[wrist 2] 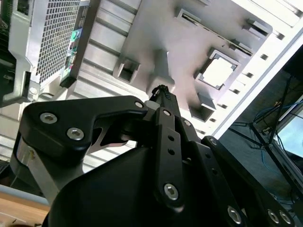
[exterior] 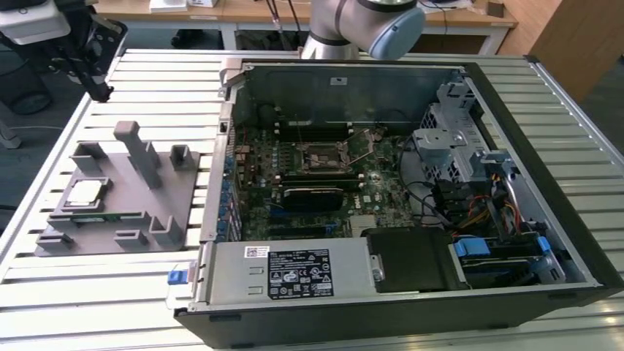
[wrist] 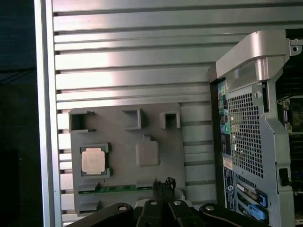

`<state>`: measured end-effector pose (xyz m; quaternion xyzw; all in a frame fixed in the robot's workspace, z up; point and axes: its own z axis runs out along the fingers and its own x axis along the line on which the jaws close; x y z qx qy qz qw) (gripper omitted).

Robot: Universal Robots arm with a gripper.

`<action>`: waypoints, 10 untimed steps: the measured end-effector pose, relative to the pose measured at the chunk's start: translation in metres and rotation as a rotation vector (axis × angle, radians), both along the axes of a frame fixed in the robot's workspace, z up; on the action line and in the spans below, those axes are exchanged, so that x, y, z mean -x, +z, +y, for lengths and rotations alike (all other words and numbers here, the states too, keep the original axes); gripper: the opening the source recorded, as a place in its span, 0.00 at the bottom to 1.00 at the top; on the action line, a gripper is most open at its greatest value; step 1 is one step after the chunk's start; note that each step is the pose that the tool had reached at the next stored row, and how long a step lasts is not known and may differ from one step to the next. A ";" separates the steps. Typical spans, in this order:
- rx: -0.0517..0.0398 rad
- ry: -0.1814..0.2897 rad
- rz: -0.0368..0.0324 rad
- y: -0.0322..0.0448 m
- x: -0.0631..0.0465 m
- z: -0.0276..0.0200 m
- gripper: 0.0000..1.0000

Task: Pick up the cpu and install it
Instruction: 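Reach for the cpu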

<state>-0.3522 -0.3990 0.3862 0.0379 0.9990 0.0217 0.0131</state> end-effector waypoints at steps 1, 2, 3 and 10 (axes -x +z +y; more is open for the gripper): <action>0.0000 0.000 0.0001 -0.0001 0.003 0.0000 0.11; 0.0001 0.000 0.0001 -0.0002 0.006 0.0000 0.11; 0.0000 0.000 0.0001 -0.0003 0.010 0.0000 0.11; 0.0000 0.000 0.0000 -0.0013 0.033 0.0000 0.11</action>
